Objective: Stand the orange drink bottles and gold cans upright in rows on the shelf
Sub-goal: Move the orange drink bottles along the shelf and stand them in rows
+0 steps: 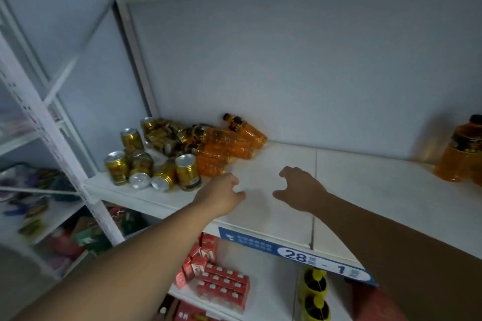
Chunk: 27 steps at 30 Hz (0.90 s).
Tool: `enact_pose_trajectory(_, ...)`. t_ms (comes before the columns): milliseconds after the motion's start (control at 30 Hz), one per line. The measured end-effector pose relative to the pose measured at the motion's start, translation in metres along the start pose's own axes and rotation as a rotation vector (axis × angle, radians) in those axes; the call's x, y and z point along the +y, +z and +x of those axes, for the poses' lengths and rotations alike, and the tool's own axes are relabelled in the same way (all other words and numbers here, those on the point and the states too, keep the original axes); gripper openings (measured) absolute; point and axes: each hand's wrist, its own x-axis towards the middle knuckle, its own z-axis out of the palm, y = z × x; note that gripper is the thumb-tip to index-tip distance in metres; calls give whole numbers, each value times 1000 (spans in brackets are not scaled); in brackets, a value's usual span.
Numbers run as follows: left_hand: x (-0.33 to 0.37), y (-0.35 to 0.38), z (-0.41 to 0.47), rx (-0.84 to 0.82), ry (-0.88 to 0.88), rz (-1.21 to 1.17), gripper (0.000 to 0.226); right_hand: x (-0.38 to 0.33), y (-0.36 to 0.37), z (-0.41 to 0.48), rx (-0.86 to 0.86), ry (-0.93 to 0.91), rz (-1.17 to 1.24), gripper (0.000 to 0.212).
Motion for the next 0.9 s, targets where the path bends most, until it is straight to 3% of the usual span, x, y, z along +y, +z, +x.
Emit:
enact_pose_trajectory(233,-61,-58,33,109,53,-84,42,-74,30,54,61,-33,-4,70)
enact_pose_trajectory(500,-77,-92,98,271,5,-177,24,-80,25,112,89,-32,-115,66)
enact_pose_trajectory(700,-76,-100,151,255,-223,-296,47,-73,10,171,141,-23,-132,57)
enact_pose_trajectory(900,-80,-102,192,222,-518,-695,41,-62,-3,218,161,36,-158,37)
